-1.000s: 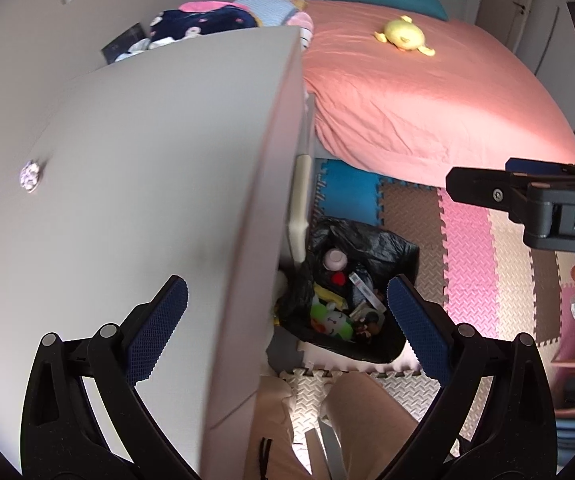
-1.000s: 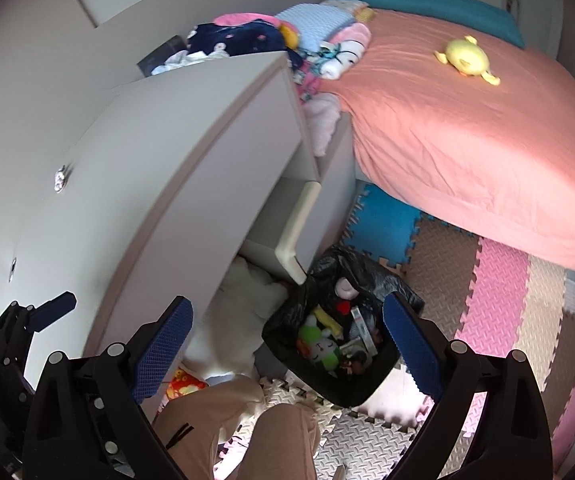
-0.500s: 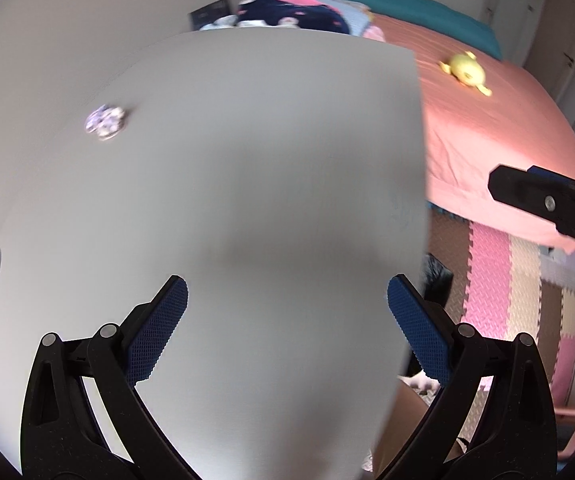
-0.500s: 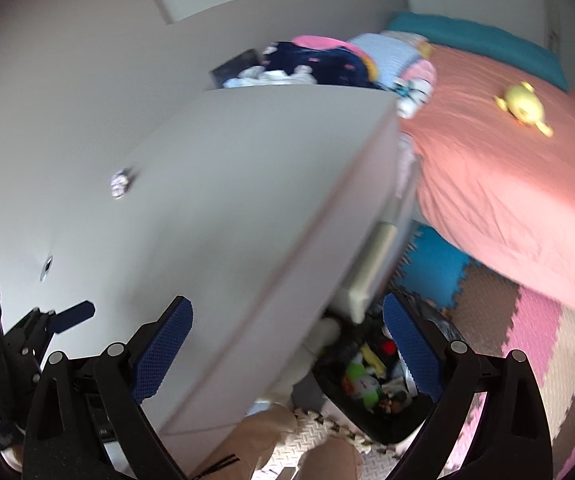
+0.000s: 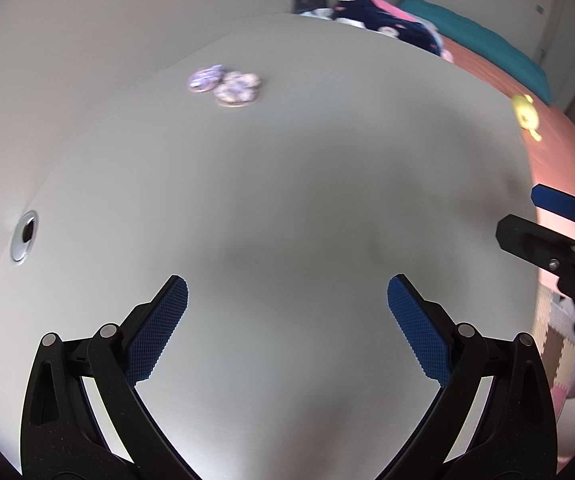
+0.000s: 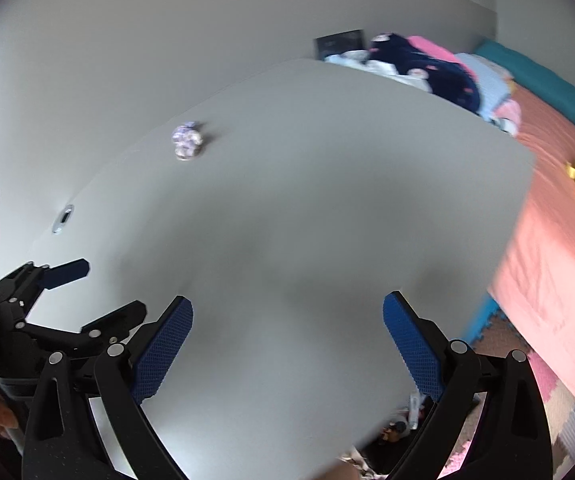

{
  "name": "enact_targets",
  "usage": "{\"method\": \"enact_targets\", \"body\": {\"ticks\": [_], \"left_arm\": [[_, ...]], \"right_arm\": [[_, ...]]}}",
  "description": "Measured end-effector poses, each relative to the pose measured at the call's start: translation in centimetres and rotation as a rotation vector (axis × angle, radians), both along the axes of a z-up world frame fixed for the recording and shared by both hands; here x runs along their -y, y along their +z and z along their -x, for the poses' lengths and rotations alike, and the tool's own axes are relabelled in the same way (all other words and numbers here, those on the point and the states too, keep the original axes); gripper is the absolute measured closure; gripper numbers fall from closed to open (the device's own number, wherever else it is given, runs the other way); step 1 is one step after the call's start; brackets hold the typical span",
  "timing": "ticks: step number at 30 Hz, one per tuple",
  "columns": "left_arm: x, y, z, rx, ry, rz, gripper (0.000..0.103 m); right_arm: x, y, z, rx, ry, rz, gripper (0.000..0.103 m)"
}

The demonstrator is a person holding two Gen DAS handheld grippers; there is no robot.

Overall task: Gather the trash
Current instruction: 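Move both open tools back over the desk toward the lavender scrunchies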

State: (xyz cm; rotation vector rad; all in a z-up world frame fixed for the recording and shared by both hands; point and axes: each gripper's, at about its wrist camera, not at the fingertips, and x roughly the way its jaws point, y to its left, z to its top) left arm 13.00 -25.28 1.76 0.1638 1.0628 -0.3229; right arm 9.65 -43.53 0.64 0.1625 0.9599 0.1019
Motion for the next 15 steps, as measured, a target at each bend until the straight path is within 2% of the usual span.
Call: {"method": "enact_targets", "body": {"ticks": [3,10,15], "left_arm": [[-2.2,-0.3,-1.5,-0.009,0.04,0.006,0.006],[-7.5,-1.2,-5.5,-0.035,0.15,0.031,0.006],[-10.4,-1.6,-7.8,-0.034,0.214,0.036,0.006]], "right_arm": [[-1.8,0.0,-2.4,-0.007,0.036,-0.018,0.007],[-6.0,0.1,-7.2,0.011,0.125,0.018,0.007],[-8.6,-0.7,-11.0,-0.008,0.159,0.038,0.007]]}}
